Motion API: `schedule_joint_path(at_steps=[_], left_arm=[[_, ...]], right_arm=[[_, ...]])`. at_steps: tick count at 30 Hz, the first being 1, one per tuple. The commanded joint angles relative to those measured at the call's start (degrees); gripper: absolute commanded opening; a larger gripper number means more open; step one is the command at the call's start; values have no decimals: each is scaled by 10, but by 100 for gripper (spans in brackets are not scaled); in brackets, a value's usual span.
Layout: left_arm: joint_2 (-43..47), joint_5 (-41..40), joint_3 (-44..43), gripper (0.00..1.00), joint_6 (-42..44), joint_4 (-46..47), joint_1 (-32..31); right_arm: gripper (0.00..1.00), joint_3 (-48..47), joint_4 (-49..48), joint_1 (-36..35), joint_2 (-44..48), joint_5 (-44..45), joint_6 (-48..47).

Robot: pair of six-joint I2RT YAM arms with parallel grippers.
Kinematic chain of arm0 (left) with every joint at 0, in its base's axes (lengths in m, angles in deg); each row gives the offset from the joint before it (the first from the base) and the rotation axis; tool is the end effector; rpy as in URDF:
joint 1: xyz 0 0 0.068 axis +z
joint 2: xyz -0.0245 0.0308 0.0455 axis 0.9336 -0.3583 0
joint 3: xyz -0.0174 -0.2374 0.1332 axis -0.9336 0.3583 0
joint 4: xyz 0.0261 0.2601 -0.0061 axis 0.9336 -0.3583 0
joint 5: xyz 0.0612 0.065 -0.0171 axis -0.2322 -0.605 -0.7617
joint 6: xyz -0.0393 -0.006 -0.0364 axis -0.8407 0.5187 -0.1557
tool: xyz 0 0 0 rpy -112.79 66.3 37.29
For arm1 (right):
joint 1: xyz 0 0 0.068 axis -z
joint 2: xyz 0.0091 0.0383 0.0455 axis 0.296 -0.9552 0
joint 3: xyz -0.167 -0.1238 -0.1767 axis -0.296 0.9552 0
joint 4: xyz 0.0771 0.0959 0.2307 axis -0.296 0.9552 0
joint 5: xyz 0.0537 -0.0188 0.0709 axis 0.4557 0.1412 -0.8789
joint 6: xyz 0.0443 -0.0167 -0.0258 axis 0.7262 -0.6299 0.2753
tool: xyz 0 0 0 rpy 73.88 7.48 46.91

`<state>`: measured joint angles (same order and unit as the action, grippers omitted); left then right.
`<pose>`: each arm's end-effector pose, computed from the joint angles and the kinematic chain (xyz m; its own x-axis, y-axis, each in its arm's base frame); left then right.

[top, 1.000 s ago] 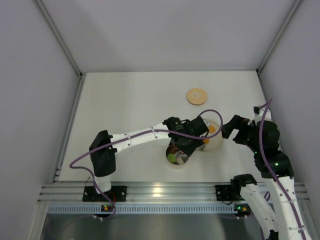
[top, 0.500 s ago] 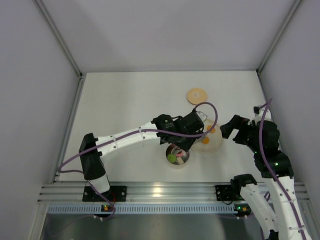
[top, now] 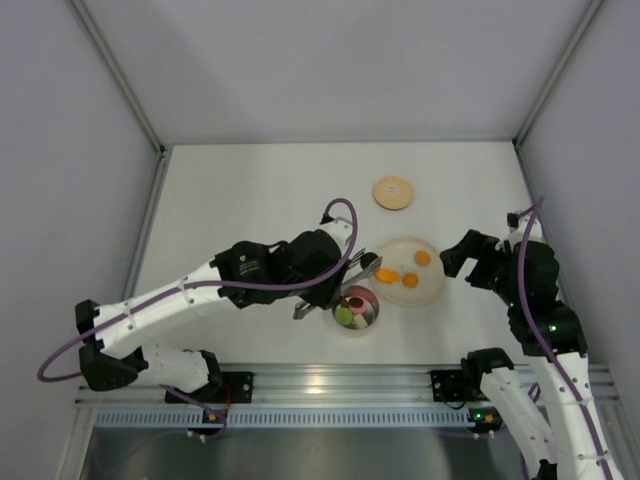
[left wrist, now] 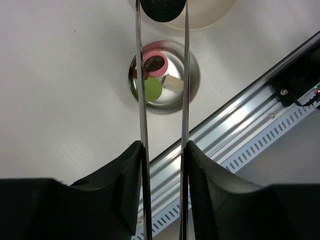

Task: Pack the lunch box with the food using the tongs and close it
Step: Place the fake food in the packing box.

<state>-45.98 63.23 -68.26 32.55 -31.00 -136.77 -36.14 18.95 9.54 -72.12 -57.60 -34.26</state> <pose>0.1074 -0.2416 0.3777 -0.6613 0.3673 -0.6541 0.6019 0.7802 -0.1705 0.1066 0.0162 0.3239 -0.4753 0.3466 -0.8086 0.0177 0.9227 0.3851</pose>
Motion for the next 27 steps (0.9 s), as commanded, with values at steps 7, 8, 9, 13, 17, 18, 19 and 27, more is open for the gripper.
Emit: schedule_joint_path(at_steps=[7, 8, 9, 13, 17, 18, 19, 27], left_arm=[[69, 54, 111, 34, -36, 0, -5], [69, 58, 115, 34, -35, 7, -6], [69, 58, 120, 35, -36, 9, -6], [63, 61, 129, 37, -34, 15, -6], [61, 59, 131, 40, -34, 18, -6], [62, 60, 131, 42, -34, 17, -6], [61, 61, 131, 44, -33, 18, -6], [59, 63, 125, 53, -29, 16, -6]], right_arm=[[100, 5, -16, 7, 2, -2, 0], [99, 5, -16, 7, 2, -1, -1], [99, 6, -16, 7, 2, 0, -1], [99, 4, -14, 7, 1, 3, -3], [100, 4, -13, 7, 1, 3, -5], [99, 4, -13, 7, 1, 3, -6], [99, 4, -13, 7, 1, 4, -5], [100, 4, -13, 7, 1, 4, -4]])
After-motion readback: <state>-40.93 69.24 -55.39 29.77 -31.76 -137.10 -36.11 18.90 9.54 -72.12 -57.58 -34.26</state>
